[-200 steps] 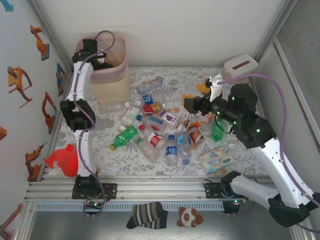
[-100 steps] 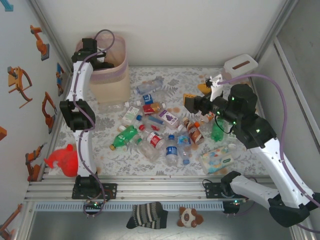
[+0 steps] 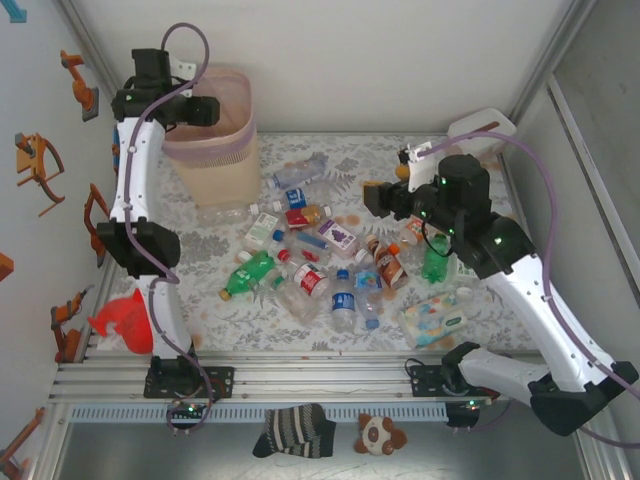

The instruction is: Put the plastic bottles in the bin

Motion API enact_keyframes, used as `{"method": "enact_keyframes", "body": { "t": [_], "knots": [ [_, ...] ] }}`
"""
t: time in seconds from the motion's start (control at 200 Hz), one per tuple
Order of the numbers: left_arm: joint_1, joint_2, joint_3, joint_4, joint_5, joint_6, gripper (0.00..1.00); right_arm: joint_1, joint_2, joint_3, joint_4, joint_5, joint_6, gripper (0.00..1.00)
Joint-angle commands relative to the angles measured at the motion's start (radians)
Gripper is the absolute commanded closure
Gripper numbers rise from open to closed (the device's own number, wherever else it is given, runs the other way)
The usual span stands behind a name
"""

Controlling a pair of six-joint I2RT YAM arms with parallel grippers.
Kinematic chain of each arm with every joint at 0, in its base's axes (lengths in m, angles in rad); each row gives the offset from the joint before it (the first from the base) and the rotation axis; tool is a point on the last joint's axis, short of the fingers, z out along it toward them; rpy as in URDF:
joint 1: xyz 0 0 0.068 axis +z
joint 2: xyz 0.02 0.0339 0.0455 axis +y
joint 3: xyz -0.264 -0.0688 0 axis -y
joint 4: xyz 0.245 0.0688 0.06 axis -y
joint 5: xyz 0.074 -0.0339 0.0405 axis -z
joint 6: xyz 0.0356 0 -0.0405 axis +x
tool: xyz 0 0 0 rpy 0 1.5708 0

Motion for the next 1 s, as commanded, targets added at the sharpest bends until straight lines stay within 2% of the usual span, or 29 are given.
{"method": "enact_keyframes", "body": {
  "t": [0.0,0.24,0.446,0.616,0.811,0.996],
  "knots": [
    [-0.006,-0.079,0.021,-0.031,0.059,-0.011,0.27,0.003,0.010,0.033,-0.021,0.023,0.014,0.21],
    [-0.057,-0.239,-0.122,-0.098,0.087,0.028,0.28,0.002,0.042,0.021,-0.016,0.017,0.030,0.21],
    [-0.144,-0.404,-0.371,-0.131,0.078,0.076,0.28,0.001,0.049,-0.008,-0.005,0.020,0.042,0.21],
    [-0.193,-0.534,-0.595,-0.093,0.080,0.045,0.28,-0.016,0.055,-0.017,-0.033,0.074,0.069,0.21],
    [-0.200,-0.708,-0.942,0.094,0.111,-0.041,0.27,-0.159,0.085,-0.040,-0.104,0.046,0.154,0.21],
    [-0.200,-0.776,-1.118,0.183,0.145,-0.106,0.27,-0.321,0.116,-0.087,-0.169,0.045,0.159,0.21]
  ]
}}
